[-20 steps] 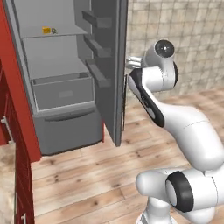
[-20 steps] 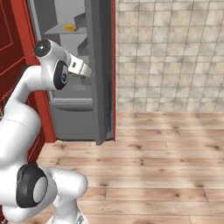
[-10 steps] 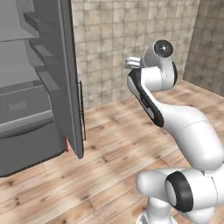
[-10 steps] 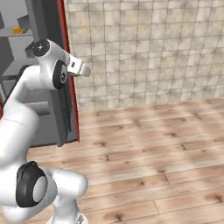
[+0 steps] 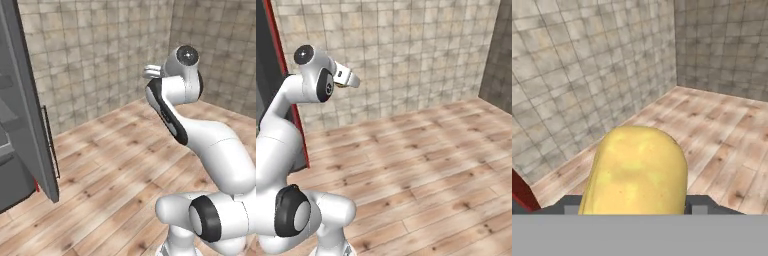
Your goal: Take the cheese, fish, and potato from the fridge and place them on the plate on the dining counter to create an appetizer plate.
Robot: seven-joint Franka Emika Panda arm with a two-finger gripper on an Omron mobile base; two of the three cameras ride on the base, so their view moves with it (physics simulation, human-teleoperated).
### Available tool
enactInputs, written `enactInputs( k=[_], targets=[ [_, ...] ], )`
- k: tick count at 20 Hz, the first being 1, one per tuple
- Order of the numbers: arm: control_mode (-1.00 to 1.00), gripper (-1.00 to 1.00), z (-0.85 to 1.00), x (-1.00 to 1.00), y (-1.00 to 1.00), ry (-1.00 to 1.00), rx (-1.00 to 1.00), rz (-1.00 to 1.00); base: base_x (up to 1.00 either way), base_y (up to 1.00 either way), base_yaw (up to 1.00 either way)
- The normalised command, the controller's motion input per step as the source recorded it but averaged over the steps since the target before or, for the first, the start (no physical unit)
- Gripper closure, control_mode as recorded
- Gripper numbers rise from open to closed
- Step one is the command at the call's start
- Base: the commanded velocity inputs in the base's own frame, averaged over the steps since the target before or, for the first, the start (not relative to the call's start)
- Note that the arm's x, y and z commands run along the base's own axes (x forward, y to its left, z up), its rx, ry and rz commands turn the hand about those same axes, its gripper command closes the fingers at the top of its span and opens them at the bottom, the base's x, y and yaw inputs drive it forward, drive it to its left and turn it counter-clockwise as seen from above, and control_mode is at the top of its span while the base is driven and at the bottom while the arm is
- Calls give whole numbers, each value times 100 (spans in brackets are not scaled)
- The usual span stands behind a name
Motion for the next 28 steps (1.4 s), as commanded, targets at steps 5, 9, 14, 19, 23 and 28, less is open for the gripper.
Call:
enactInputs(
  k=[5,9,14,19,23,28],
  targets=[
    [100,100,0,0,0,0,0,0,9,-30,-41],
    [100,100,0,0,0,0,0,0,13,-19,-48],
    [100,100,0,0,0,0,0,0,29,-8,-53],
    [100,100,0,0,0,0,0,0,38,-4,-55],
    [100,100,0,0,0,0,0,0,45,-1,-54],
    [100,100,0,0,0,0,0,0,49,0,-53]
  ],
)
